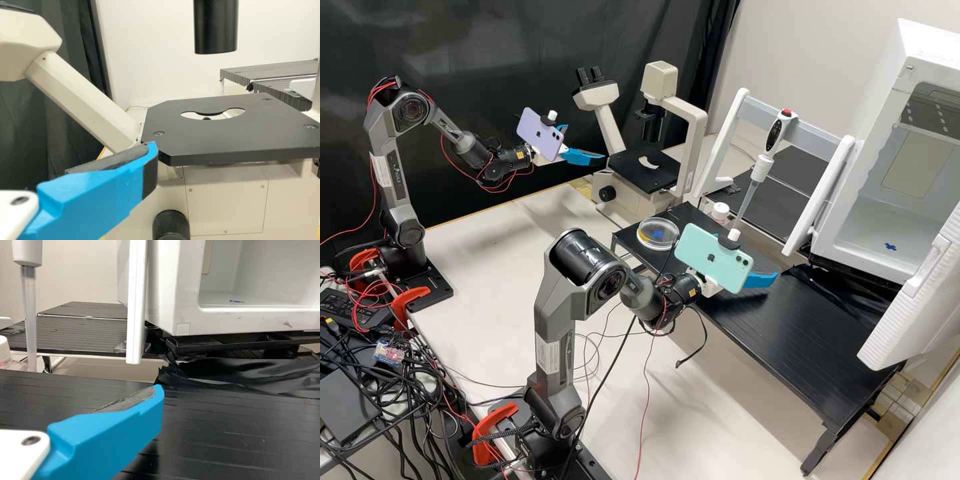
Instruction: Move the petri dish to the incubator
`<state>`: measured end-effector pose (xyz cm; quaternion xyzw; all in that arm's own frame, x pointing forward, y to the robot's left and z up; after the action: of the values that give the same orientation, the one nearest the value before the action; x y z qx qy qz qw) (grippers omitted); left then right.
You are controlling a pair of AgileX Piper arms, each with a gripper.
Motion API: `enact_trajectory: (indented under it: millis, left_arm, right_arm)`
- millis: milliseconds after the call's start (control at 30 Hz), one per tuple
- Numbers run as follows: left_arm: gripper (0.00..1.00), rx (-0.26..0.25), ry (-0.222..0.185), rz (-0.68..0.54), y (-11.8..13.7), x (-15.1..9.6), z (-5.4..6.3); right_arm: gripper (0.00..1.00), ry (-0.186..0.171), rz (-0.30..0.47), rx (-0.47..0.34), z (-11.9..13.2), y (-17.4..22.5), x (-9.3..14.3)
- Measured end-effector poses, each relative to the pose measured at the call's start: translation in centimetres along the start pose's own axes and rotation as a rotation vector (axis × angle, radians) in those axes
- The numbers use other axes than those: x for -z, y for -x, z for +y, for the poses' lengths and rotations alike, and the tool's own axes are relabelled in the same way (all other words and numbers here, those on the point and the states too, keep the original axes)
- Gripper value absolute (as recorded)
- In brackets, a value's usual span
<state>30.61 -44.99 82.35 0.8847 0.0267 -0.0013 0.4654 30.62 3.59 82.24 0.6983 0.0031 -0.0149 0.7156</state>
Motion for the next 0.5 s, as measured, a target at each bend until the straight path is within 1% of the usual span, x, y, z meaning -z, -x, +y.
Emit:
enact_trajectory:
  millis: [367,433,500]
  left_arm:
    - [1.00,0.000,0.000,0.000,0.0,0.0,0.0]
    - [1.00,0.000,0.000,0.000,0.0,0.0,0.0]
    - [1.00,0.000,0.000,0.000,0.0,0.0,0.0]
  right_arm:
    - [1.00,0.000,-0.003,0.003,-0.1,0.1,-0.1]
    - [1.00,-0.007,-0.002,0.002,0.0,0.5,0.0]
    - [1.00,-0.022,0.005,0.004,0.1,1.0,0.1]
